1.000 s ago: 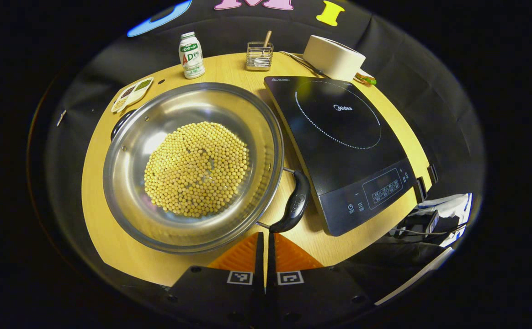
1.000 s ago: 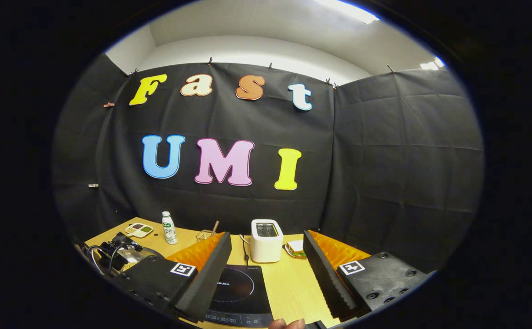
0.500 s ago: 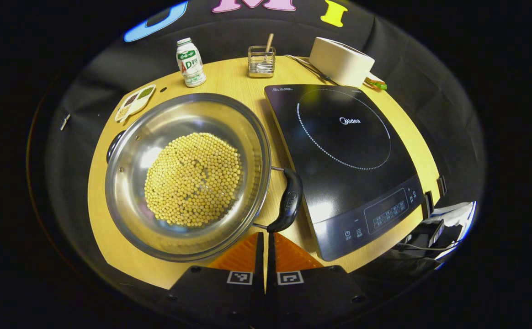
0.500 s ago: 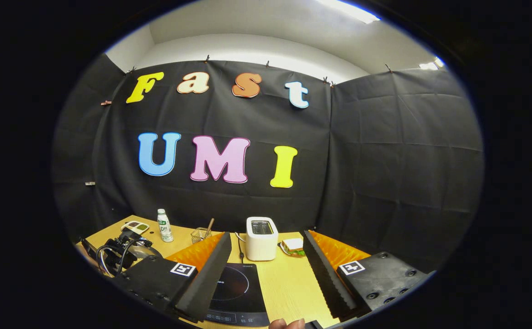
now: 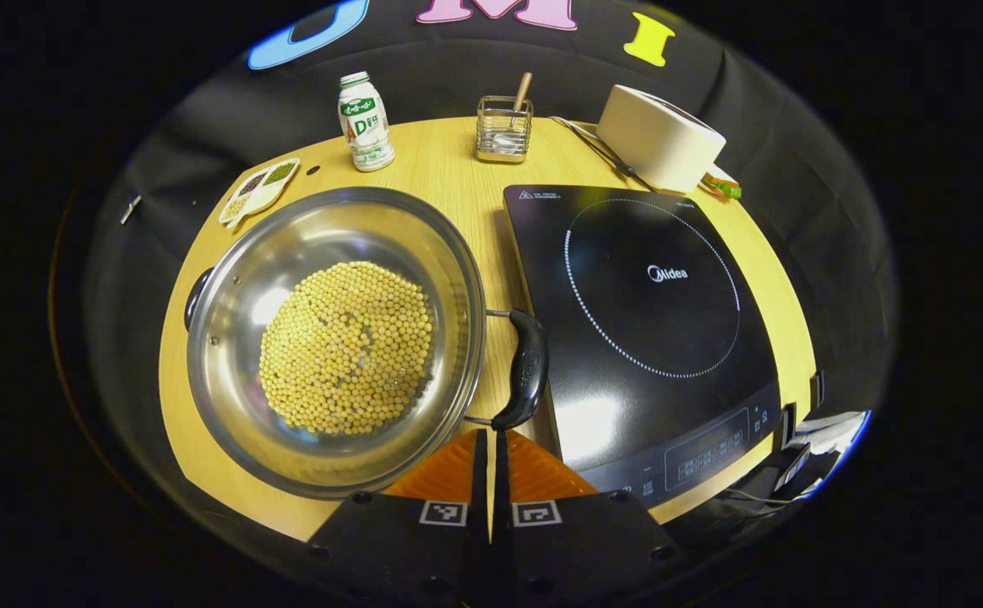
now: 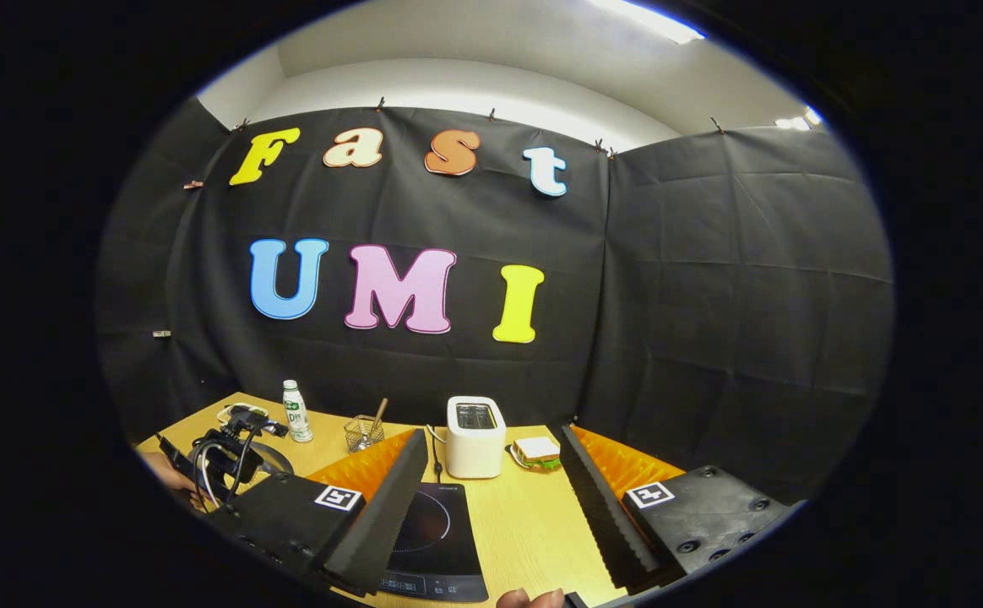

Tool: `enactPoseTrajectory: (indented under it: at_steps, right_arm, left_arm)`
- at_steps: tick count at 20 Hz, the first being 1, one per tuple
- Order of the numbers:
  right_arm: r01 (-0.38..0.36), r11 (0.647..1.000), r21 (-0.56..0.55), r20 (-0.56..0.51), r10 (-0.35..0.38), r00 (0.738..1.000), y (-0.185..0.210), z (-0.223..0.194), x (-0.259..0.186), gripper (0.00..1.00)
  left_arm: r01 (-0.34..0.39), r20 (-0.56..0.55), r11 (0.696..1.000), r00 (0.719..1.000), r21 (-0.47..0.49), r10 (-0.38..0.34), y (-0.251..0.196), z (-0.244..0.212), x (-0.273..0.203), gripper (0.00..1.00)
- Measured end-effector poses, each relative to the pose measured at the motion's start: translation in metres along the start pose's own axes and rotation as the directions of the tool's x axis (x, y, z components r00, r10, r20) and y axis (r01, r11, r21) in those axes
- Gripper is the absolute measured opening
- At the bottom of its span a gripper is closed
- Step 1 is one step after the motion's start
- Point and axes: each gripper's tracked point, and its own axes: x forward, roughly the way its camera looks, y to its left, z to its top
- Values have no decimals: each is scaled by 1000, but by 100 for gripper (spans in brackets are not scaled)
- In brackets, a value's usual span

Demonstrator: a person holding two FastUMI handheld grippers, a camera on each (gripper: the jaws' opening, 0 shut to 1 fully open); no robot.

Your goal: First push the handle of the pot to place it horizontally, then grasp the pot with both hands and set it on the induction cooktop.

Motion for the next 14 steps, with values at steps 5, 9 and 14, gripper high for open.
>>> enactPoseTrajectory:
  at_steps: [5, 9, 14]
  right_arm:
    - [3, 1000, -11, -10, -3, 1000, 1, -3, 3, 98]
    - [9, 1000, -19, -17, -9, 1000, 1, -5, 7, 98]
    - [21, 999, -28, -24, -22, 999, -1, -8, 8, 98]
  left_arm:
    - [-17, 16, 1000, 1000, 4, 17, 0, 21, 10, 5]
    - [-22, 29, 1000, 999, -9, 23, 0, 37, 17, 5]
    - [-28, 42, 1000, 999, -12, 29, -1, 52, 25, 5]
